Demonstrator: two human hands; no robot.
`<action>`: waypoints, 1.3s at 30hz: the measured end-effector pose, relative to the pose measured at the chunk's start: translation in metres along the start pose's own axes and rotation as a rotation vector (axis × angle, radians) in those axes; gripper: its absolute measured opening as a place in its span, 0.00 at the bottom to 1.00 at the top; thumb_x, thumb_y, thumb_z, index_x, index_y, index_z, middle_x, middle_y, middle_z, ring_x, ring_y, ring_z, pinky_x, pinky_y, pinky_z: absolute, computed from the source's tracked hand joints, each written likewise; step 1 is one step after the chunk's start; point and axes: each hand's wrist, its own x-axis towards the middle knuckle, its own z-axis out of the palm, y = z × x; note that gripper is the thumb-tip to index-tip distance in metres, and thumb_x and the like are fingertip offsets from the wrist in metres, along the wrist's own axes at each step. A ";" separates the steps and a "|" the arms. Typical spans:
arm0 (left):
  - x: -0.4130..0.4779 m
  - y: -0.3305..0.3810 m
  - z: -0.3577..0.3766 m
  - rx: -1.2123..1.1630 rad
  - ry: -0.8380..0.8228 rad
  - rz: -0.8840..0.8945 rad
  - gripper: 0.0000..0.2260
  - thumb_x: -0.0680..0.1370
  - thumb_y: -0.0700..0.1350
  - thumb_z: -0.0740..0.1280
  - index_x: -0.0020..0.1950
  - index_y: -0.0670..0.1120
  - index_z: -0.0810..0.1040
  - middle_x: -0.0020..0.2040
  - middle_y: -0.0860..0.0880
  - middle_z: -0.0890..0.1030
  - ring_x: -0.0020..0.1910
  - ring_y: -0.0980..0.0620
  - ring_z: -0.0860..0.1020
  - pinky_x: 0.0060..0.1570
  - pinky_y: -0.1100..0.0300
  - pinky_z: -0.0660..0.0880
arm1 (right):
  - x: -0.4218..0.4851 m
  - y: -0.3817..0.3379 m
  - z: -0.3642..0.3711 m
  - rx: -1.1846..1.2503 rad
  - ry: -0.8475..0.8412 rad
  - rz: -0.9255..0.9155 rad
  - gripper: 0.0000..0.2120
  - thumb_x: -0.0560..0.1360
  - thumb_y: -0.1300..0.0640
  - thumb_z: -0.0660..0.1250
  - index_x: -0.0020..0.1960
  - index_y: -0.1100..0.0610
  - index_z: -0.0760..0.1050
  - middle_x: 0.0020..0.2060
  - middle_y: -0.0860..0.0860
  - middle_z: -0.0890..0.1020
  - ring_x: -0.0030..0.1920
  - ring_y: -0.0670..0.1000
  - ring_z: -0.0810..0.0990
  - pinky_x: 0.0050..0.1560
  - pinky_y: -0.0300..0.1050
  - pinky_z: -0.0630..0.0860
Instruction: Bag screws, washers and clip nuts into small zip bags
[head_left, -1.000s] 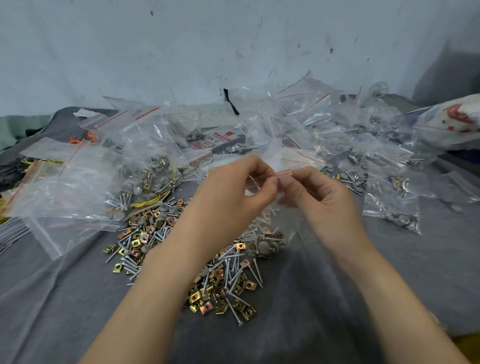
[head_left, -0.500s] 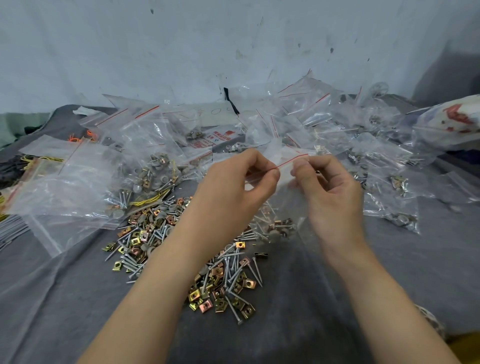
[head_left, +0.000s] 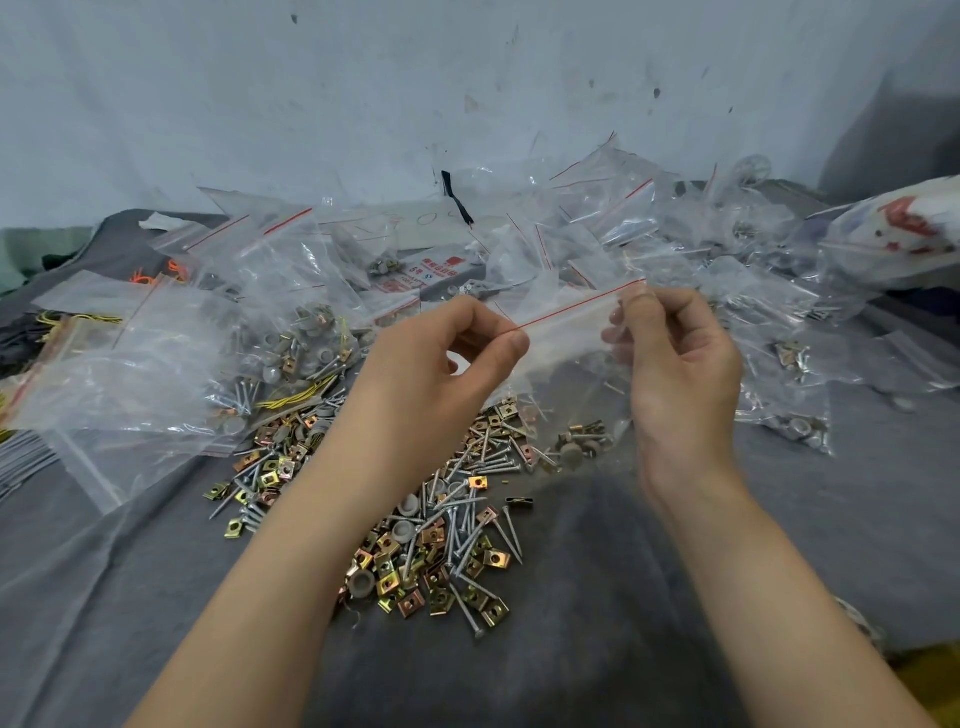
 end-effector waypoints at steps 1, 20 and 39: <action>-0.001 0.000 0.000 -0.002 0.005 -0.001 0.05 0.79 0.50 0.68 0.43 0.56 0.78 0.39 0.64 0.80 0.36 0.65 0.76 0.39 0.69 0.71 | 0.000 0.000 0.000 0.005 -0.002 0.005 0.10 0.80 0.55 0.69 0.40 0.48 0.78 0.34 0.43 0.81 0.38 0.44 0.78 0.42 0.35 0.75; 0.003 0.001 -0.003 -0.028 0.055 -0.044 0.06 0.80 0.52 0.66 0.45 0.54 0.79 0.39 0.55 0.81 0.38 0.60 0.78 0.38 0.66 0.74 | -0.005 -0.011 0.008 0.016 -0.184 -0.005 0.07 0.82 0.50 0.64 0.48 0.51 0.76 0.38 0.44 0.81 0.38 0.45 0.80 0.45 0.40 0.79; 0.032 -0.050 -0.081 -0.337 0.720 -0.493 0.08 0.81 0.46 0.63 0.49 0.44 0.80 0.40 0.52 0.82 0.30 0.58 0.77 0.32 0.63 0.74 | -0.001 0.004 0.000 -0.018 -0.162 0.139 0.10 0.84 0.59 0.61 0.54 0.49 0.80 0.45 0.49 0.81 0.42 0.45 0.80 0.42 0.32 0.75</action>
